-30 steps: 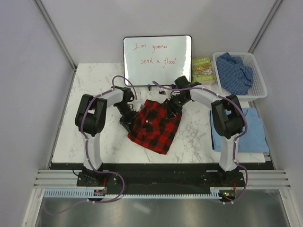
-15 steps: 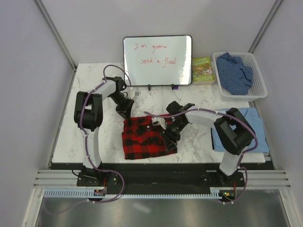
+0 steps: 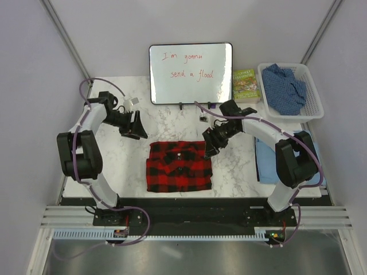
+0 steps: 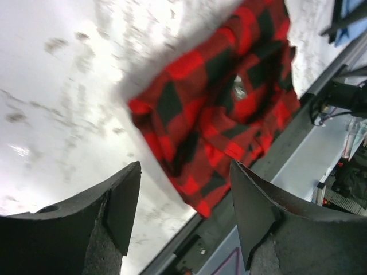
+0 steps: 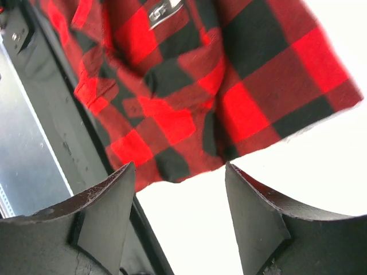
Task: Fold and stack the long sleeve shirts
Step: Fold the shirt
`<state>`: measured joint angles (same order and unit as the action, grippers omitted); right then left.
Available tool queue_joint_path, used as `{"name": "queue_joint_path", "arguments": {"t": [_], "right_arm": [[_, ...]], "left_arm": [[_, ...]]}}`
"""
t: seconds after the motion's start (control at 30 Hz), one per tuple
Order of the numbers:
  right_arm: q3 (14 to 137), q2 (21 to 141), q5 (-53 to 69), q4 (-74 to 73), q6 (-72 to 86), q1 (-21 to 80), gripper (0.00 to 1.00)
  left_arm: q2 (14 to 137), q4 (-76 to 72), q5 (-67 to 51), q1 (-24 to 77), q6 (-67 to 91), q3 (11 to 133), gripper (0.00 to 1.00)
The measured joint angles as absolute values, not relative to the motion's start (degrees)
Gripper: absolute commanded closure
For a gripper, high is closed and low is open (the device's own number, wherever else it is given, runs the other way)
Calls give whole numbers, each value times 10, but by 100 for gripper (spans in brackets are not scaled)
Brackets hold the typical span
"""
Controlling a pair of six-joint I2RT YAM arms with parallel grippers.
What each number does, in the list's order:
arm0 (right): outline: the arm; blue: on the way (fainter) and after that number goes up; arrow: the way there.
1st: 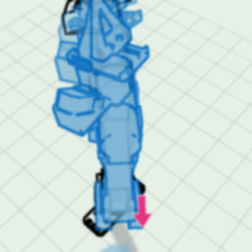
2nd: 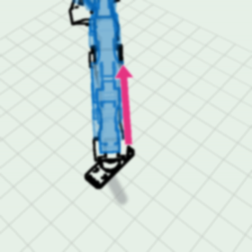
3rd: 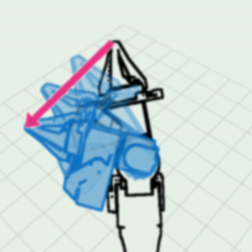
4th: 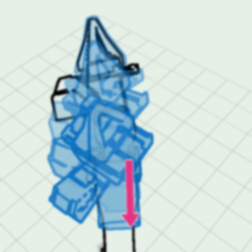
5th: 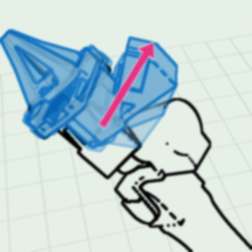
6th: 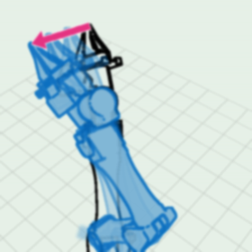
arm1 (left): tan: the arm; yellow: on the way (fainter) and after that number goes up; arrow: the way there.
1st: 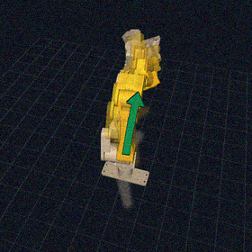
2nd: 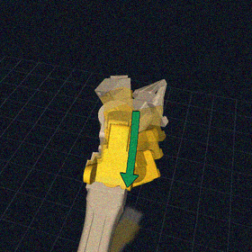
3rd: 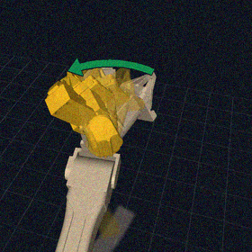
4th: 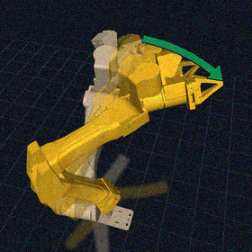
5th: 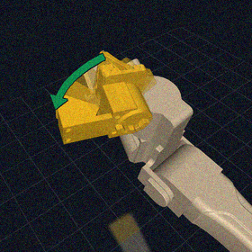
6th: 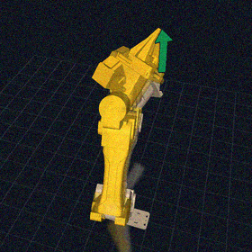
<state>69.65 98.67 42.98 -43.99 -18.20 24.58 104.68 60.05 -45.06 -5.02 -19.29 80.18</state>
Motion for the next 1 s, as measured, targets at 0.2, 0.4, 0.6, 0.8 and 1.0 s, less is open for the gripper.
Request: {"name": "queue_joint_path", "arguments": {"t": [0.2, 0.4, 0.6, 0.8, 1.0], "right_arm": [[729, 1039, 404, -425, -158, 255, 32], [735, 1070, 396, -434, -163, 255, 35], [735, 1085, 391, -437, -168, 259, 36], [735, 1096, 389, -438, -176, 265, 47], [735, 1096, 392, -448, -184, 269, 56]], "left_arm": [[977, 594, -456, -25, -168, 710, 41], [979, 594, -449, -24, -163, 673, 42], [990, 591, -423, 0, -163, 660, 39], [999, 586, -392, 17, -159, 641, 39], [1001, 582, -380, 20, -156, 641, 41]]}}
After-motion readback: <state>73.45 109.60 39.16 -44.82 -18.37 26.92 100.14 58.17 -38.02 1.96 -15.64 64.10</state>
